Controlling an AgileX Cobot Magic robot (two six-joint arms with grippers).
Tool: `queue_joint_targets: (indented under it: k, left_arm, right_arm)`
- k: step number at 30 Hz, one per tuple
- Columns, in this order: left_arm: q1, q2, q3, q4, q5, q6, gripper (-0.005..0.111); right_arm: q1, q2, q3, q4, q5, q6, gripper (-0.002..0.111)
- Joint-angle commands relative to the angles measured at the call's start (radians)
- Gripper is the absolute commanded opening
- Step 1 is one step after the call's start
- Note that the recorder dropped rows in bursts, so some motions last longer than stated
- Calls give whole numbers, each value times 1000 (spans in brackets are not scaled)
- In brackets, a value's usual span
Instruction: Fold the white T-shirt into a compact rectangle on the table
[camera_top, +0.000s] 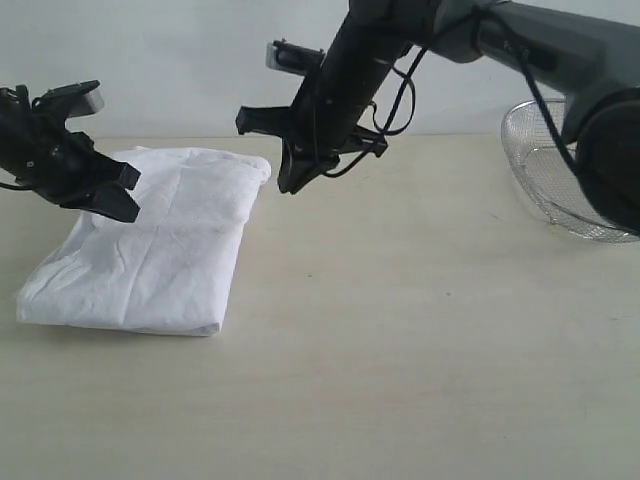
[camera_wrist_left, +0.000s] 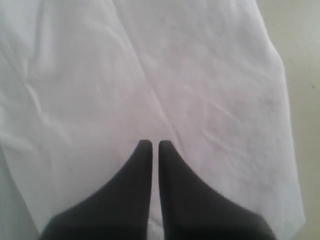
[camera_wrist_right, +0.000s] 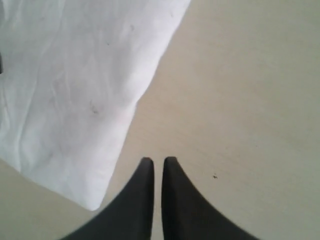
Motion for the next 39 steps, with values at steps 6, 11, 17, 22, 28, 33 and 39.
queue_joint_targets:
  k: [6, 11, 17, 22, 28, 33, 39]
  left_arm:
    - [-7, 161, -156, 15, 8, -27, 5]
    - [-7, 231, -223, 84, 16, -117, 5]
    - [-5, 295, -299, 252, 24, -314, 5]
    - [29, 299, -302, 309, 24, -405, 5]
    - [91, 299, -302, 303, 52, -453, 5]
    - [95, 299, -302, 294, 52, -453, 5]
    - [95, 281, -310, 130, 59, -292, 5]
  right_arm:
    - [-7, -191, 224, -42, 5, -39, 0]
    - [-7, -308, 453, -42, -63, -81, 0]
    - [-7, -435, 689, -42, -162, -142, 0]
    - [-7, -467, 710, -48, -178, -154, 0]
    - [-7, -467, 710, -48, -187, -168, 0]
    - [-7, -467, 710, -48, -187, -172, 0]
    - [-7, -467, 710, -48, -195, -172, 0]
